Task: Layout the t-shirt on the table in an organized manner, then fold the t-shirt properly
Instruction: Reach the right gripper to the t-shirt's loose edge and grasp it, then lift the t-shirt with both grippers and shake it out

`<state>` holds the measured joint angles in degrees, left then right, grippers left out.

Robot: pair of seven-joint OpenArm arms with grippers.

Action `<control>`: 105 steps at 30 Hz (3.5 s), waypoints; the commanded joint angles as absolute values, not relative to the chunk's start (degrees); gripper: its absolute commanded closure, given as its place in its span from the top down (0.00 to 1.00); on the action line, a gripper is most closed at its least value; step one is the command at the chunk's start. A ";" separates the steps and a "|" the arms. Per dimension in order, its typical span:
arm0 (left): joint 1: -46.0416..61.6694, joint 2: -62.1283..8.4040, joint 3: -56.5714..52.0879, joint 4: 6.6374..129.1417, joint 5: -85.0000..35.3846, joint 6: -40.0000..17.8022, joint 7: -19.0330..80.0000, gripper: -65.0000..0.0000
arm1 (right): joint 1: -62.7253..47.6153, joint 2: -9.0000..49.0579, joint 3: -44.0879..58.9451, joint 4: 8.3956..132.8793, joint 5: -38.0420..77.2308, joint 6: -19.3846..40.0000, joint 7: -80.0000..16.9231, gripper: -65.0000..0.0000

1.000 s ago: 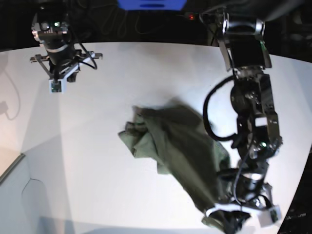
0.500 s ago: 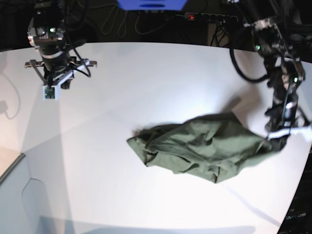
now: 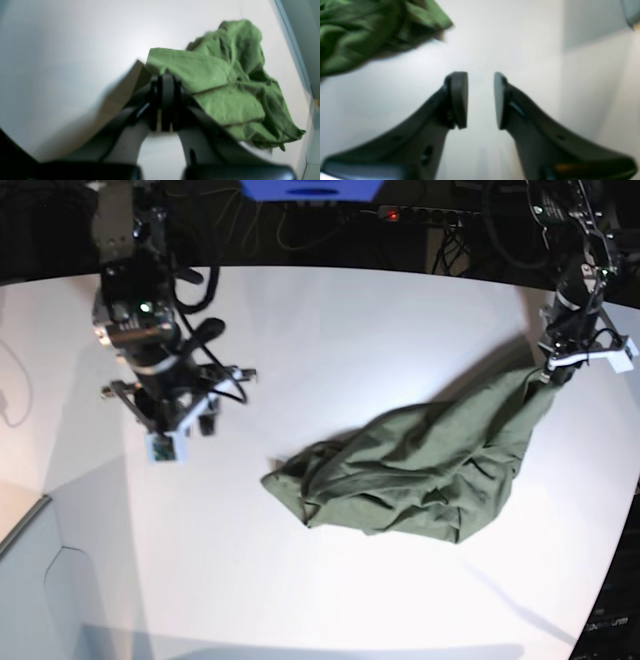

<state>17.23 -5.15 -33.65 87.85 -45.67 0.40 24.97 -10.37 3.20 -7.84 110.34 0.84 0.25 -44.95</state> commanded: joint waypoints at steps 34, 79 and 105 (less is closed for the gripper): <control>24.31 -11.56 -41.98 94.46 -46.37 -0.31 24.22 0.00 | 15.78 1.27 -44.79 78.11 0.48 0.31 -32.75 0.61; 0.22 -14.55 -40.66 100.00 -45.14 0.04 26.51 0.00 | 11.38 4.97 -30.20 91.74 0.48 0.31 -22.46 0.00; -55.25 -19.12 -20.70 84.70 -39.78 -0.13 28.79 0.00 | 16.22 -6.99 -12.18 115.21 0.48 0.31 -10.86 0.00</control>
